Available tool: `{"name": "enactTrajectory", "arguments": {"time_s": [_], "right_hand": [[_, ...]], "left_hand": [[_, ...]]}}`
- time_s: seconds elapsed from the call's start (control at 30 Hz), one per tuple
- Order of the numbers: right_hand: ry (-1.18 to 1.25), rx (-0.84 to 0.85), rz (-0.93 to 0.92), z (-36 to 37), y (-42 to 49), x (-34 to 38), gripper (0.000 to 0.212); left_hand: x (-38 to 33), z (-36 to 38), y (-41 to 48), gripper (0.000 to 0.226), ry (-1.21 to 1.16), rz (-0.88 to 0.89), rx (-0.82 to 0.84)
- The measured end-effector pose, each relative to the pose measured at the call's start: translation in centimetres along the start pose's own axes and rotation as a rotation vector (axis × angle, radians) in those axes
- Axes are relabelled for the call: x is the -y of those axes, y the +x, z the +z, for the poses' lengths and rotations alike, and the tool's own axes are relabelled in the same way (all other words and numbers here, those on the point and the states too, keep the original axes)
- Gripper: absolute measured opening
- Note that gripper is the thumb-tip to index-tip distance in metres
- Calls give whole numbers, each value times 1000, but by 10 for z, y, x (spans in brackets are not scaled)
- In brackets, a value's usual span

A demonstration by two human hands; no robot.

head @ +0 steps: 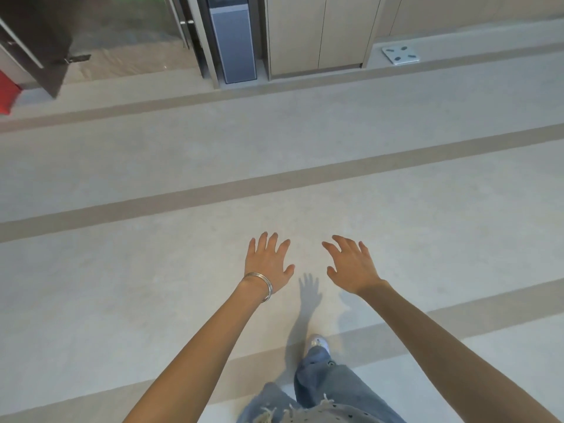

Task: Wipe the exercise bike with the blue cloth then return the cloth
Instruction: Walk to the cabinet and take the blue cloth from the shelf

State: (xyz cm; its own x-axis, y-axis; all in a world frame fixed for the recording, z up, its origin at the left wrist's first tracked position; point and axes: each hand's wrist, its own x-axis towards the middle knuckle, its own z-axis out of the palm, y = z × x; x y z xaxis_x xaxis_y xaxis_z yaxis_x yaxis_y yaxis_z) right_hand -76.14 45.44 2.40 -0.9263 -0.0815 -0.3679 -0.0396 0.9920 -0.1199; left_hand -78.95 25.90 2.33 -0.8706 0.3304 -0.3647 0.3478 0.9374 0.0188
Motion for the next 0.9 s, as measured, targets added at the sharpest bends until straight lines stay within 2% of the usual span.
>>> {"name": "enactTrajectory", "arguments": {"time_s": [0.23,0.47,0.63,0.9], "right_hand": [[-15,6,-41,-28,65,-40,59],[33,-43,-22,-45,141,-71,57],[43,-76,28,-93,225,-89,58],[61,-125,76,-164,350,-102,58]], "left_hand": [[-9,-27,70,61,-28,-27,-33],[7,-50,161,62,-13,-21,32],[33,-98,254,62,-2,7,-48],[68,-170,385,61,36,98,-82]]}}
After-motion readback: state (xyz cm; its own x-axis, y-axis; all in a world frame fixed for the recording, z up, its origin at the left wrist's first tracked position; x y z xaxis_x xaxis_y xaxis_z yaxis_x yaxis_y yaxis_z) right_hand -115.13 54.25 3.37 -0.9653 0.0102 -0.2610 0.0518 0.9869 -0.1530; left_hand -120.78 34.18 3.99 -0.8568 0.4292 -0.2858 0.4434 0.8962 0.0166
